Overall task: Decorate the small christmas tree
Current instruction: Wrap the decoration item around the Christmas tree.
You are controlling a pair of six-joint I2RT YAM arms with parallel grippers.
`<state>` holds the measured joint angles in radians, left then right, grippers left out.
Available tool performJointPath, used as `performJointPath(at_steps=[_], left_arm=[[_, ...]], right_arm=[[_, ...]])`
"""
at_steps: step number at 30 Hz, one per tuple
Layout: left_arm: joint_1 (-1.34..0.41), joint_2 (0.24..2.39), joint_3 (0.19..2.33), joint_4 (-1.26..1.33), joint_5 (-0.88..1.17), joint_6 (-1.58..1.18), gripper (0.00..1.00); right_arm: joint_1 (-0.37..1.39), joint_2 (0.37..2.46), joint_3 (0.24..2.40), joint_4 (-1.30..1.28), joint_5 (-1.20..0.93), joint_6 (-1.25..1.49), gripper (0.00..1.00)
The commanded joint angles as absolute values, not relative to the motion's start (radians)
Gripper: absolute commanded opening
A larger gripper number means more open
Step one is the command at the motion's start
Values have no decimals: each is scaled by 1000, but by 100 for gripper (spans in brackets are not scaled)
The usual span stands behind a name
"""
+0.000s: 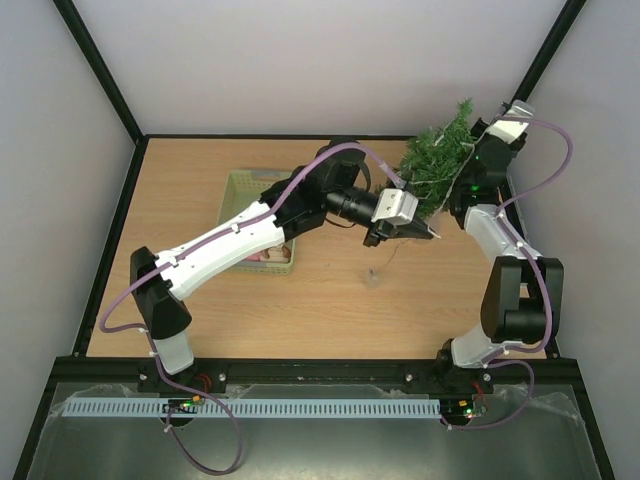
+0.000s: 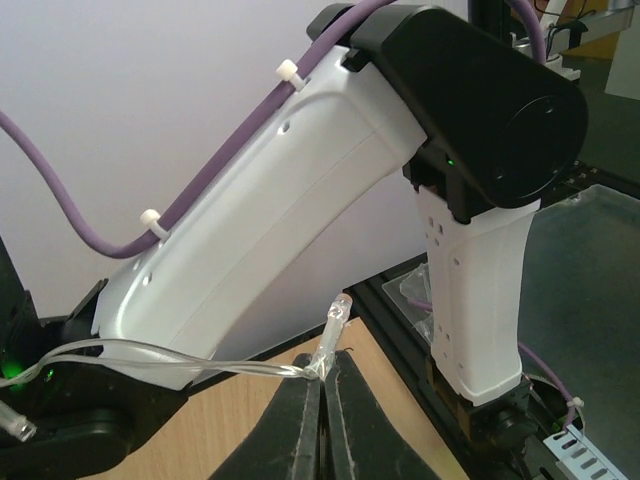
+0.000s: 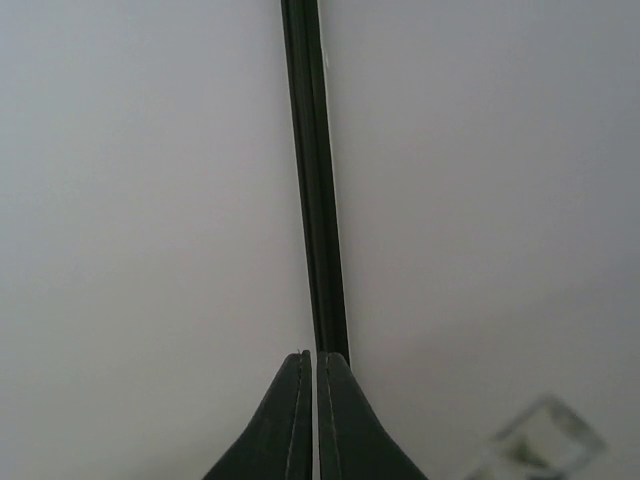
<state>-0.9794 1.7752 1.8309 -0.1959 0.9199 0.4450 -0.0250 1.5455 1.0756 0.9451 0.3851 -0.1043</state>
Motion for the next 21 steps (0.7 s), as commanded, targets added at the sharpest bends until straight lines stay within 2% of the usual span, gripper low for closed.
performJointPath(at_steps=[1, 6, 16, 21], left_arm=[[-992, 1772, 1823, -167, 915, 468, 2], [-995, 1781, 1827, -165, 903, 467, 2], [-996, 1768, 1812, -164, 833, 454, 2], [-994, 1754, 1782, -131, 774, 438, 2]], right_arm=[[-28, 1538, 1072, 972, 423, -55, 2], [-26, 1450, 1001, 974, 422, 13, 2], [-26, 1249, 942, 624, 353, 47, 2], [-26, 1192, 899, 607, 312, 15, 2]])
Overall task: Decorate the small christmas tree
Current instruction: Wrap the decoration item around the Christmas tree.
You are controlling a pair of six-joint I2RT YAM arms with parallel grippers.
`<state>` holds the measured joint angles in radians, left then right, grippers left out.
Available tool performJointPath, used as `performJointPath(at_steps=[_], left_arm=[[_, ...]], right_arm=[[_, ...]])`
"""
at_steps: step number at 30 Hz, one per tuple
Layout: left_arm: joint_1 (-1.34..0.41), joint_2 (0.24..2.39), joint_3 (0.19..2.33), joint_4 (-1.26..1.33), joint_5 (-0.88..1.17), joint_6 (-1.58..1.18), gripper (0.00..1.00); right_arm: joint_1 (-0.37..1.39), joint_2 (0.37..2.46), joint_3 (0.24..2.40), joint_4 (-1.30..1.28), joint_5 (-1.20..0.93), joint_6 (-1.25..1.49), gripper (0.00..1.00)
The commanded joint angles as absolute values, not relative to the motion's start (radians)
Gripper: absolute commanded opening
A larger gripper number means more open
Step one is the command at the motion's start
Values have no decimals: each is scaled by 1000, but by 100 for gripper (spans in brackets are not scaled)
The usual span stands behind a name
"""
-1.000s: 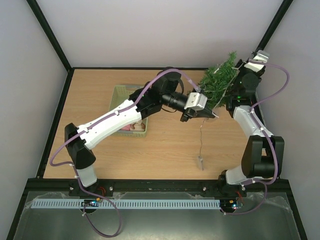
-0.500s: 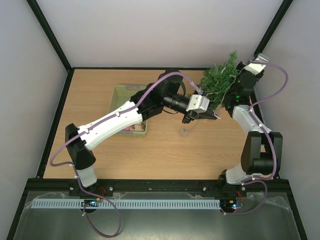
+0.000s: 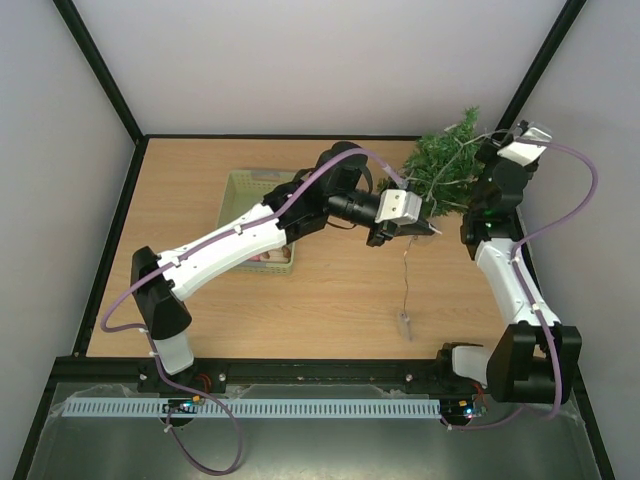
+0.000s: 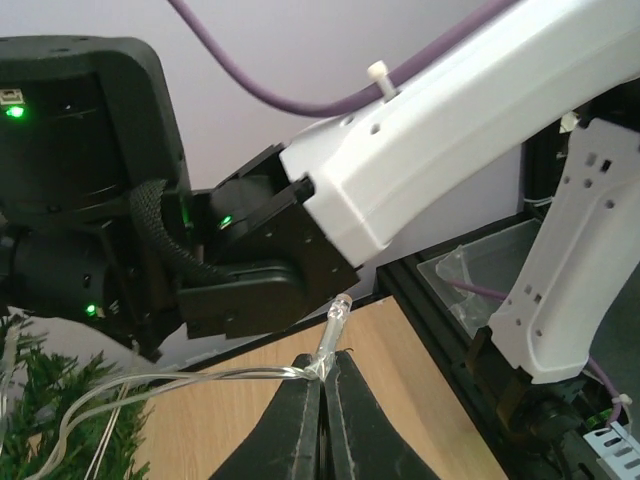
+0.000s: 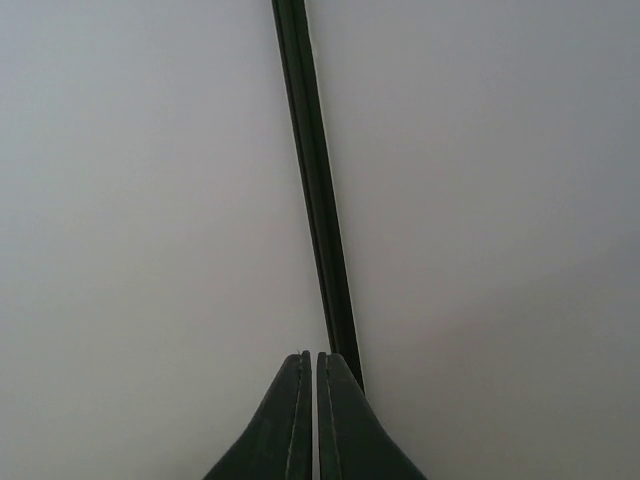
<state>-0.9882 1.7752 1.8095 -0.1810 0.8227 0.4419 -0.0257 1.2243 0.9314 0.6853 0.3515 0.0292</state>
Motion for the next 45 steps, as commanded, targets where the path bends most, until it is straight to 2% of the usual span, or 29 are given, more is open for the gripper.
performJointPath(at_steps=[1, 5, 26, 34, 40, 42, 45], left_arm=[[-992, 1755, 1775, -121, 763, 434, 2], [-979, 1747, 1757, -108, 724, 425, 2], [-904, 1719, 1720, -63, 664, 393, 2], [-905, 1715, 1708, -36, 677, 368, 2], [-915, 1724, 1701, 14, 687, 319, 2], [-922, 1731, 1700, 23, 687, 315, 2], [-929, 1743, 1702, 17, 677, 327, 2]], right_arm=[[-26, 1185, 908, 580, 313, 17, 2], [-26, 1138, 923, 452, 302, 64, 2], [-15, 928, 780, 218, 140, 369, 2], [-14, 895, 754, 245, 163, 267, 2], [-14, 928, 780, 240, 218, 212, 22], [-14, 946, 851, 102, 221, 261, 31], [-14, 940, 1001, -170, 154, 358, 39]])
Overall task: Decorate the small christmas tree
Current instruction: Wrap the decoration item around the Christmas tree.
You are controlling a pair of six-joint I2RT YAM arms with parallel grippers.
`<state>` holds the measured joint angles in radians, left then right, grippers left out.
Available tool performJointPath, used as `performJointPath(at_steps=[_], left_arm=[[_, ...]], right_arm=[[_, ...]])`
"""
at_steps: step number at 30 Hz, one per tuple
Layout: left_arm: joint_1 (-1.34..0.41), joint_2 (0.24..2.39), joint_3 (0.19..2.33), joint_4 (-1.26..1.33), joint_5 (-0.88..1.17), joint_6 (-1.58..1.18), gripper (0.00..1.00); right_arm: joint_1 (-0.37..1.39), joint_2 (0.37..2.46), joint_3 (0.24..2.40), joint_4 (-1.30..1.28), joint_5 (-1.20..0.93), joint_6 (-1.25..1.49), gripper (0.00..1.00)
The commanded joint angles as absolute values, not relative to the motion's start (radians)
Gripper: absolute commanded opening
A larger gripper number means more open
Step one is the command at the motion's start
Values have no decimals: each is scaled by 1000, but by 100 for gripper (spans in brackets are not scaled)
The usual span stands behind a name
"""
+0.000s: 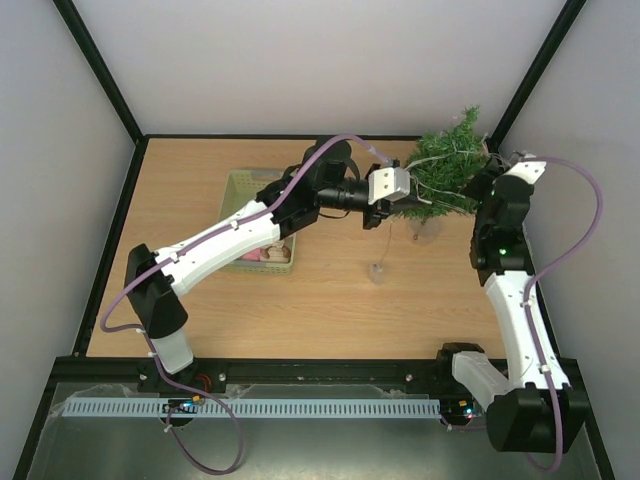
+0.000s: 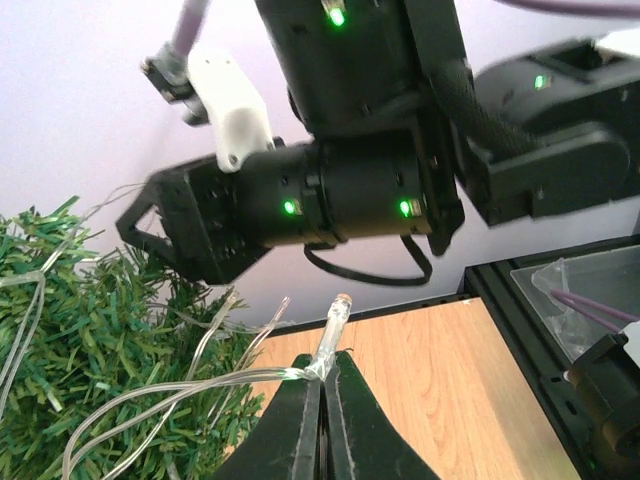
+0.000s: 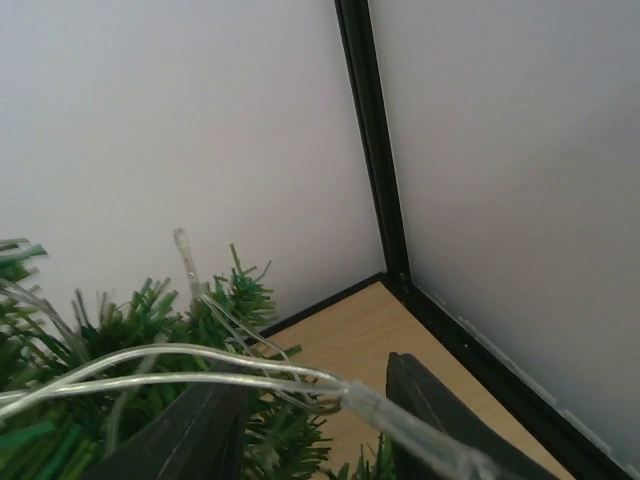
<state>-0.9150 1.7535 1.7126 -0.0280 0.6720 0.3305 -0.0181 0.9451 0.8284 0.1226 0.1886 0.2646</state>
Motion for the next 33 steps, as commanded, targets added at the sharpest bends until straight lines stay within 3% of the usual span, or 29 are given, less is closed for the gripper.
performJointPath(at_steps=[1, 5, 16, 23, 33], left_arm=[[-930, 1748, 1703, 16, 677, 329, 2], [-935, 1761, 1720, 19, 674, 335, 2], [-949, 1779, 1737, 35, 704, 341, 2], [-969, 1769, 1734, 23, 725, 379, 2], [-972, 1742, 1703, 24, 724, 420, 2]], right_arm=[[-14, 926, 1031, -218, 133, 393, 42], [-14, 850, 1091, -316, 120, 528, 49], [-14, 797, 1171, -309, 33, 1104, 49], [-15, 934, 1246, -370, 50, 1289, 45], [-20, 1073, 1379, -458, 90, 1344, 44]])
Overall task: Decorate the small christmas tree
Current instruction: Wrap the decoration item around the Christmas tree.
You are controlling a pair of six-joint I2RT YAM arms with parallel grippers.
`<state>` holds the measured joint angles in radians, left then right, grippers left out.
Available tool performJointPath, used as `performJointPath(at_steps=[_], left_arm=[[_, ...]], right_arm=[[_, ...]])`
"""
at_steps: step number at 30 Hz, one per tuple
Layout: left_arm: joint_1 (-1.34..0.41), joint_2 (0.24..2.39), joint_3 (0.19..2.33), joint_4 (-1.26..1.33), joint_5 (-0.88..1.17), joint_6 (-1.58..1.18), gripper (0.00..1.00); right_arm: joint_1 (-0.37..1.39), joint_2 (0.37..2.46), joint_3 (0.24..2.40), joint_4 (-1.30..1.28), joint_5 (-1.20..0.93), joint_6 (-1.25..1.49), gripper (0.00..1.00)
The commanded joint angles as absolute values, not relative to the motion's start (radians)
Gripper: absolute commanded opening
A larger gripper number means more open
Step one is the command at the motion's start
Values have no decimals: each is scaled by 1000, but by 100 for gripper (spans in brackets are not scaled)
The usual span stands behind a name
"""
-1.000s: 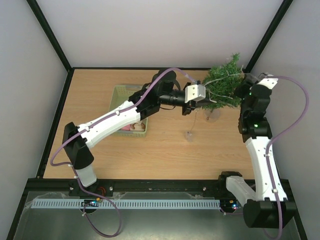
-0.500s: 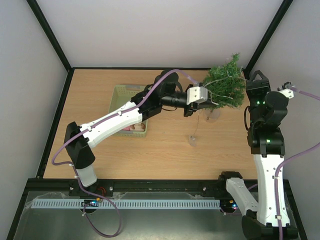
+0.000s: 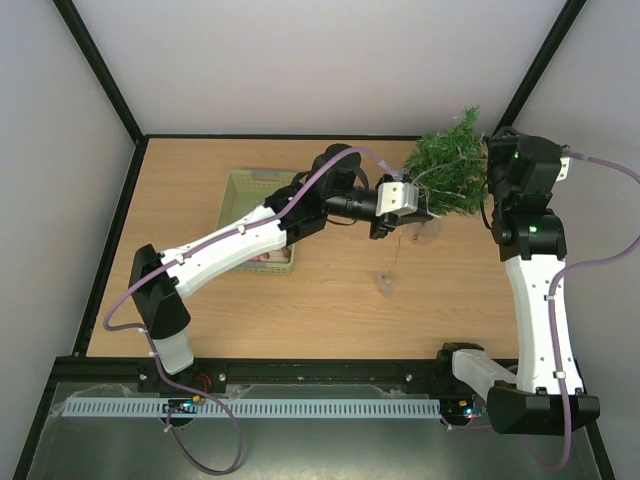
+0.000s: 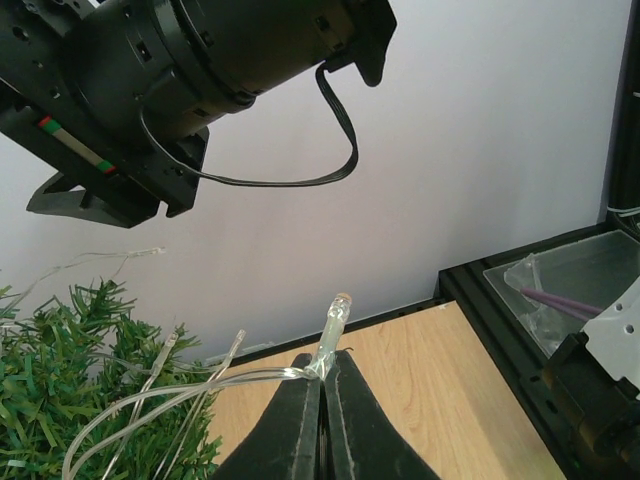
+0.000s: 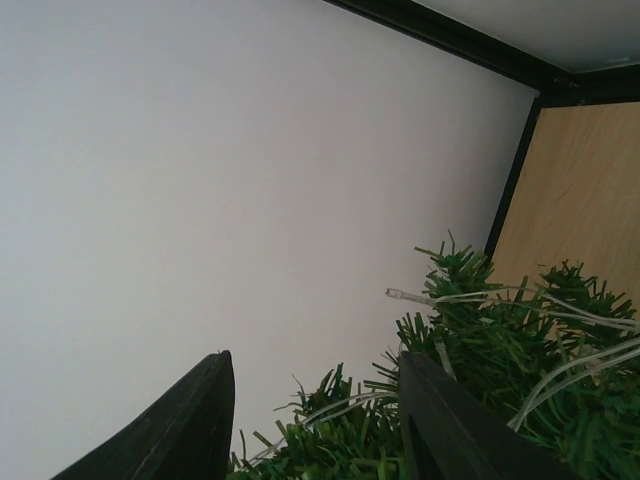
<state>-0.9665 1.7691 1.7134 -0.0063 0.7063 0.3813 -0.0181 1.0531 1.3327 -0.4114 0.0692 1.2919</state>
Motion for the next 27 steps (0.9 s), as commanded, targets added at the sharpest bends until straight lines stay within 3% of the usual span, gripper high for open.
performJointPath(at_steps=[1, 10, 16, 18, 22, 27], left_arm=[[-973, 1740, 1702, 22, 722, 423, 2], [-975, 1746, 1701, 22, 728, 436, 2], [-980, 1745, 1692, 23, 730, 446, 2], [-980, 1744, 1692, 20, 729, 449, 2], [-980, 1746, 1689, 23, 726, 450, 2], [-983, 1750, 1678, 37, 698, 440, 3]], right_arm=[[-20, 1082, 1379, -478, 88, 1349, 43], [-21, 1064, 1279, -465, 122, 1426, 41], [-35, 1061, 1189, -273, 89, 1417, 40], [-39, 1068, 1184, -238, 84, 1406, 33], [-43, 1072, 1190, -193, 102, 1367, 4], [-44, 1072, 1204, -127, 156, 1303, 2]])
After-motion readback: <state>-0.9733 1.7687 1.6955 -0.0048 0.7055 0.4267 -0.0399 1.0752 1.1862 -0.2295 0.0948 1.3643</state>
